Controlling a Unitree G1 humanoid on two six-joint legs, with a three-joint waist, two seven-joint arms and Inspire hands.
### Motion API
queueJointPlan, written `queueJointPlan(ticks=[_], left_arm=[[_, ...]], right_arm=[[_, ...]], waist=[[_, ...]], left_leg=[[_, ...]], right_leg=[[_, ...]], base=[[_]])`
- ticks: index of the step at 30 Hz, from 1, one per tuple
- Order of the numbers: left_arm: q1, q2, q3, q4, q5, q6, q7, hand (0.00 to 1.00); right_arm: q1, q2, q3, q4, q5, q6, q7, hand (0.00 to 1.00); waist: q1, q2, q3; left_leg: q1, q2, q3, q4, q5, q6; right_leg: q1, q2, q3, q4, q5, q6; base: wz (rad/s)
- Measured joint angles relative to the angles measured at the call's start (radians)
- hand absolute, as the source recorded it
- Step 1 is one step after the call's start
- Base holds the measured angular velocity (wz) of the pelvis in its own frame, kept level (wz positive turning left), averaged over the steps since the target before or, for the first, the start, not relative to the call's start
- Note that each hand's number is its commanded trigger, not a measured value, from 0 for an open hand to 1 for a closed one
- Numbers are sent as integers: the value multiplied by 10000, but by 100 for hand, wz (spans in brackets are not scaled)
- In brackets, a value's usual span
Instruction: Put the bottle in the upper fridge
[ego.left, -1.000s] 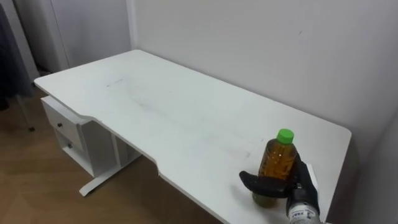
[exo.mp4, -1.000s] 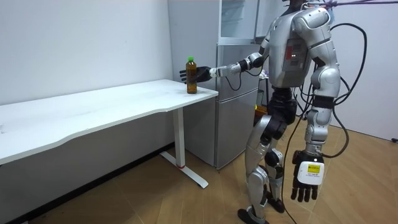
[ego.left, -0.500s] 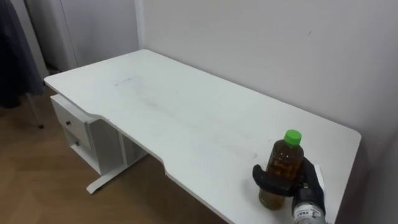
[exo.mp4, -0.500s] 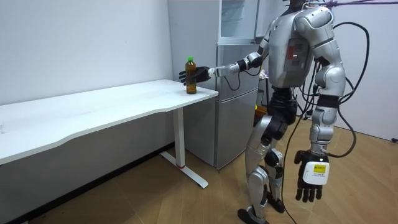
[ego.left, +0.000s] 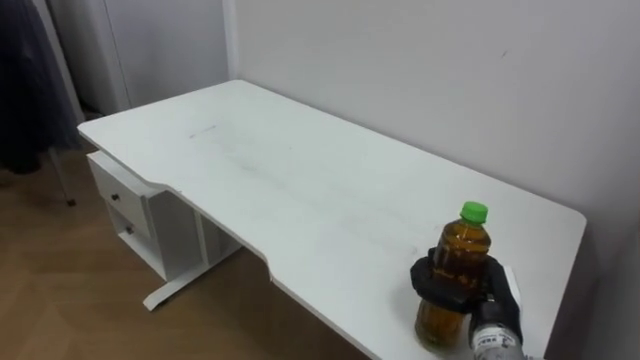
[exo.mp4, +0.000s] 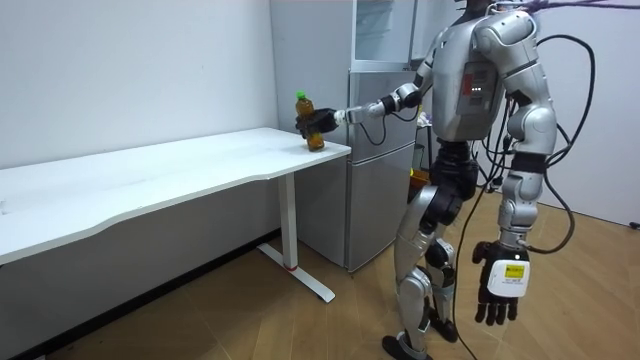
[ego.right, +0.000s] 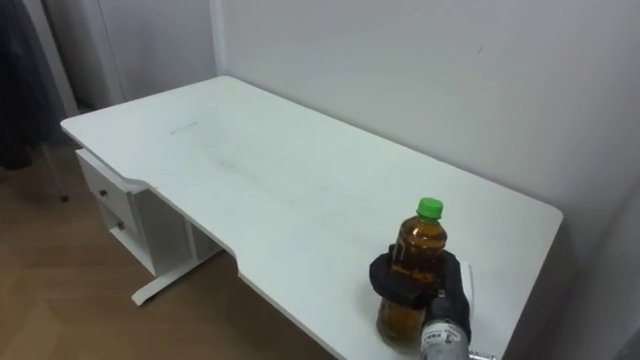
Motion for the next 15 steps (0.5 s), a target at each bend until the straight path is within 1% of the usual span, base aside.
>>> queueJointPlan(ticks=[2,4,7,9,10,11,12,13,14,15], left_arm=[[0,-10,2,-55,4,-3,0,0],[-4,-8,31,-59,13,-40,-5,0],[-16,-9,311,94,26,-51,-8,0],[-14,-13,509,81,21,-48,-38,0],[-16,-11,519,81,16,-48,-47,0],[-32,-12,567,85,17,-48,-67,0],[-71,-23,596,82,44,-49,-73,0],[-100,-35,616,69,113,-49,-74,0],[-198,-58,669,62,119,-45,-72,0],[-360,-70,787,67,112,-46,-71,0]], right_arm=[[0,-2,0,-103,3,138,275,100],[71,-3,-4,-440,1,302,413,100],[228,-41,-8,-1380,-3,446,763,100],[232,-287,-26,-2271,-12,575,1048,100],[232,-336,-34,-2471,-4,575,1112,100],[231,-442,-37,-2816,-9,583,1198,100],[231,-561,-39,-3172,-15,604,1262,100],[229,-623,-52,-3365,-16,630,1302,100],[230,-725,-86,-3743,-31,674,1358,100],[223,-909,-169,-4213,-37,802,1407,100]], waist=[[-53,-8,-5],[-179,-22,-15],[-301,-62,-48],[-442,-62,-62],[-489,-55,-59],[-665,-54,-79],[-765,-65,-88],[-774,-77,-96],[-823,-86,-104],[-1006,-99,-114]], left_leg=[[17,24,50,-6,0,0],[29,21,72,-17,0,1],[141,47,254,-120,15,23],[309,144,485,-150,26,36],[383,143,522,-175,26,37],[499,131,568,-221,27,39],[631,142,648,-308,33,49],[680,159,748,-321,33,50],[747,162,833,-356,32,50],[766,170,826,-386,33,50]], right_leg=[[-9,-11,66,0,0,0],[-26,-14,126,-1,0,0],[-66,-6,306,7,2,-3],[-41,-12,557,23,7,-1],[14,-15,584,13,11,4],[104,-17,648,15,14,11],[182,-23,717,17,15,13],[193,-21,799,18,15,13],[216,-20,853,17,17,16],[225,-20,846,22,18,15]], base=[[-6],[-9],[-19],[-24],[-19],[-10],[-13],[-25],[-17],[-11]])
